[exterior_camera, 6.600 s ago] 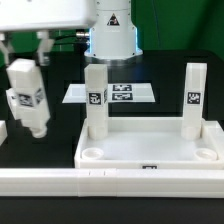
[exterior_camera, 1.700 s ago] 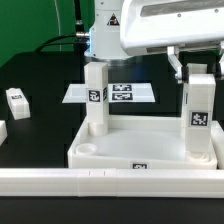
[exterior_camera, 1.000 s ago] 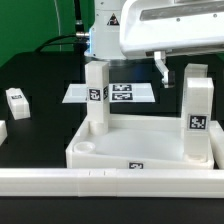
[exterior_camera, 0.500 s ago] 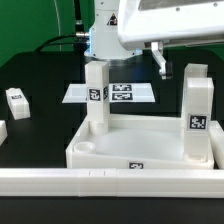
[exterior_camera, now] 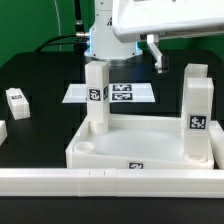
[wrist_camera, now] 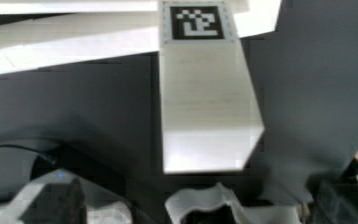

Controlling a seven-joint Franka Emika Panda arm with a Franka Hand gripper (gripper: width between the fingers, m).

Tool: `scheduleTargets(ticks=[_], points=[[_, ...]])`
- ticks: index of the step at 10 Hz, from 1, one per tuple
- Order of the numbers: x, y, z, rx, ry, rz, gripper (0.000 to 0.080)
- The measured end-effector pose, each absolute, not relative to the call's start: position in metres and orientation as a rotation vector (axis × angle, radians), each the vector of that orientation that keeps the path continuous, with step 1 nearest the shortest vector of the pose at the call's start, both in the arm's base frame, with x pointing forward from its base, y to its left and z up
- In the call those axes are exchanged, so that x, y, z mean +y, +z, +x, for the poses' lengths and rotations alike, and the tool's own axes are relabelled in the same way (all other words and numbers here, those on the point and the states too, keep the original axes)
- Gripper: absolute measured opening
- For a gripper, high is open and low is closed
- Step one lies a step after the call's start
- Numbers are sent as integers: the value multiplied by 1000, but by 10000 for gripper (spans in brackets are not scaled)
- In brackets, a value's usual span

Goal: Assemble desk

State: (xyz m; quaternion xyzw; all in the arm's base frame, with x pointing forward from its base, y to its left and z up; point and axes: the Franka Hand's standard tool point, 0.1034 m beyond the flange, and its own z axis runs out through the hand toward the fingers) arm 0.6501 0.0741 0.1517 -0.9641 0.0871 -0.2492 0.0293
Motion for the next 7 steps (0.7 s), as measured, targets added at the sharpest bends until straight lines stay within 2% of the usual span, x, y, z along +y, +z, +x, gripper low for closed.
scheduleTargets(ticks=[7], points=[[76,146,660,278,-104,-3016,649]])
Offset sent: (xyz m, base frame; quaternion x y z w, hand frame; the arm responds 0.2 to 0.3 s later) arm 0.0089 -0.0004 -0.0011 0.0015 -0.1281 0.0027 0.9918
